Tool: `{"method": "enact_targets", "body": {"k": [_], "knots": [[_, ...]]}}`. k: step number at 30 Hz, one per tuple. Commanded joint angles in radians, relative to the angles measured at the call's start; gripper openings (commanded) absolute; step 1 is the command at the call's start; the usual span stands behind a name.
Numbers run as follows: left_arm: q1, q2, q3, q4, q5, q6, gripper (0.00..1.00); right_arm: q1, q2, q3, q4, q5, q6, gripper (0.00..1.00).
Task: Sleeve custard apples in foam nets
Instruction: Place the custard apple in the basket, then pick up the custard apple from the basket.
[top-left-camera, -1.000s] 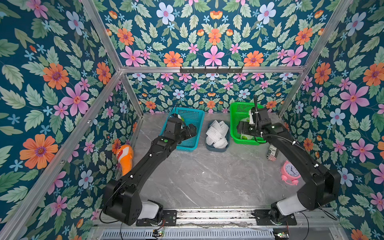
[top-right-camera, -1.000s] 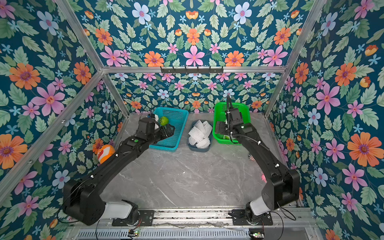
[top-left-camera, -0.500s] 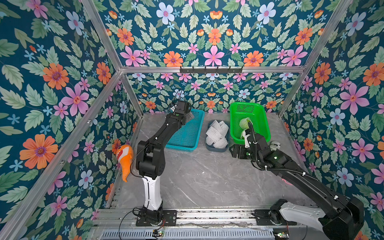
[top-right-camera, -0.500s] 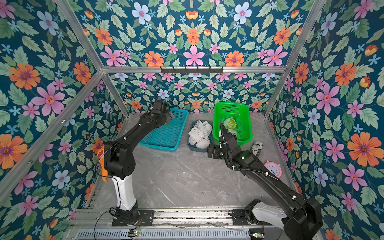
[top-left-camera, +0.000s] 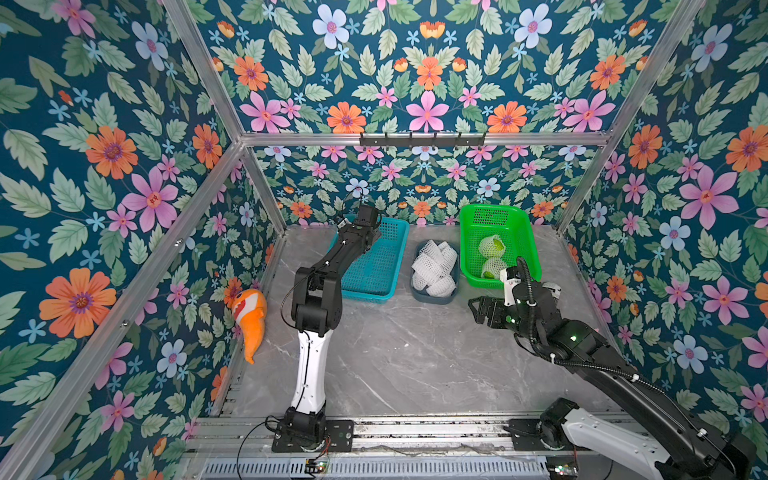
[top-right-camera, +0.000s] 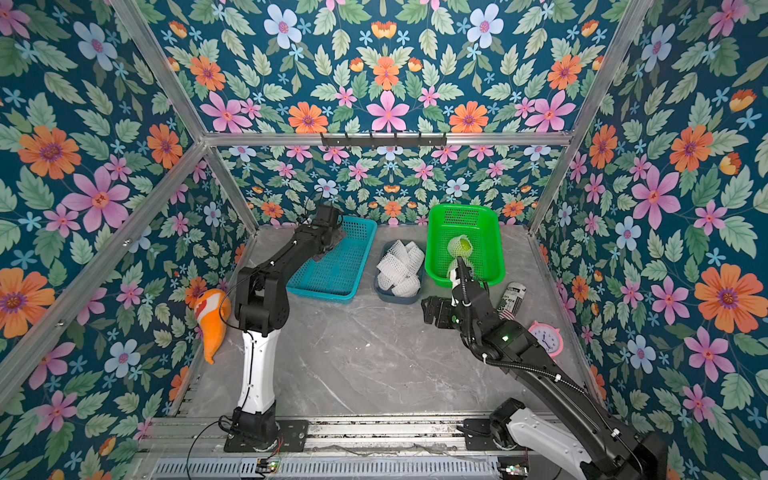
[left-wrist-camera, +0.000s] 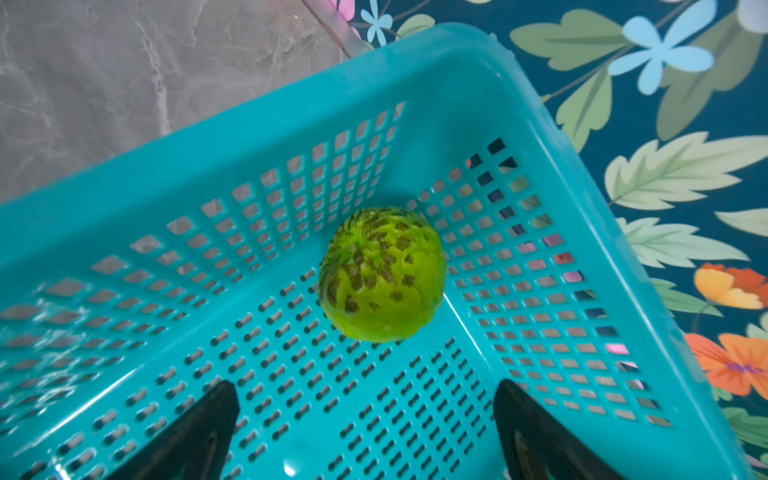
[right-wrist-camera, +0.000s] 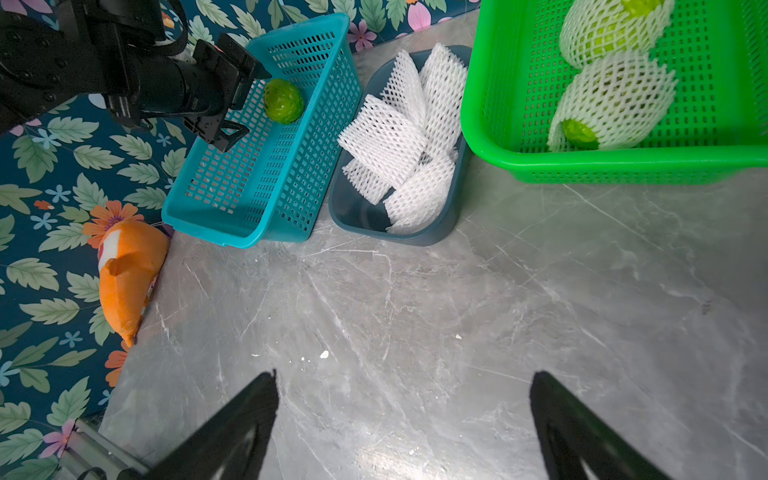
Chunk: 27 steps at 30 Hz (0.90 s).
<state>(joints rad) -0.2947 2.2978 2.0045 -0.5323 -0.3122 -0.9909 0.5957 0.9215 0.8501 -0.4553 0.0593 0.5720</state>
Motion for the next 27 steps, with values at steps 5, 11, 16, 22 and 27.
{"method": "enact_targets", "body": {"k": [5, 11, 16, 22, 27], "knots": [[0.007, 0.040, 0.019, 0.059, -0.026, 0.003, 0.99, 0.001, -0.052, -0.013, -0.022, 0.038, 0.021, 0.94], [0.016, 0.077, 0.021, 0.097, -0.025, 0.000, 0.99, 0.001, -0.080, 0.012, -0.062, 0.044, 0.011, 0.93], [0.017, 0.086, 0.006, 0.122, -0.025, -0.002, 0.98, 0.001, -0.104, 0.021, -0.074, 0.043, 0.011, 0.93], [0.024, 0.107, 0.011, 0.151, -0.014, 0.011, 0.91, 0.001, -0.126, 0.017, -0.066, 0.008, 0.022, 0.92], [0.033, 0.128, 0.010, 0.156, 0.005, 0.014, 0.91, 0.001, -0.153, 0.024, -0.086, 0.008, 0.025, 0.91]]}}
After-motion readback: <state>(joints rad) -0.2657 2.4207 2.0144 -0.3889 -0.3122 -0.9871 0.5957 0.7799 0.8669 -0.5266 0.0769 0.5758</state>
